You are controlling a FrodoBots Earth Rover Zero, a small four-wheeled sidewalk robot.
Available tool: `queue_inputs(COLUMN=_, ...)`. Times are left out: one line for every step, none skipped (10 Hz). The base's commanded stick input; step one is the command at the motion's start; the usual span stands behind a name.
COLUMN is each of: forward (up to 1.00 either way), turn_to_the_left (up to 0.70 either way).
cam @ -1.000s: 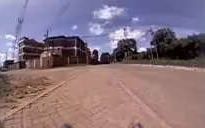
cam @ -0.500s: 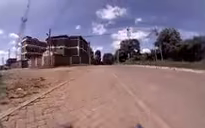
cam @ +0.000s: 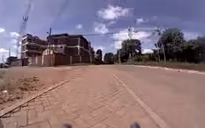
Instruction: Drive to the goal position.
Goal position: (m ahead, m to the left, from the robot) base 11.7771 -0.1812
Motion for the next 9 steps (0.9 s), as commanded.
queue_inputs(forward=1.00, turn_to_the_left=0.00)
queue_inputs(forward=1.00, turn_to_the_left=0.00)
queue_inputs(forward=1.00, turn_to_the_left=0.00)
queue_inputs(forward=1.00, turn_to_the_left=0.00)
queue_inputs(forward=1.00, turn_to_the_left=0.00)
queue_inputs(forward=1.00, turn_to_the_left=-0.17)
queue_inputs(forward=1.00, turn_to_the_left=-0.22)
queue_inputs(forward=1.00, turn_to_the_left=0.00)
queue_inputs(forward=1.00, turn_to_the_left=0.00)
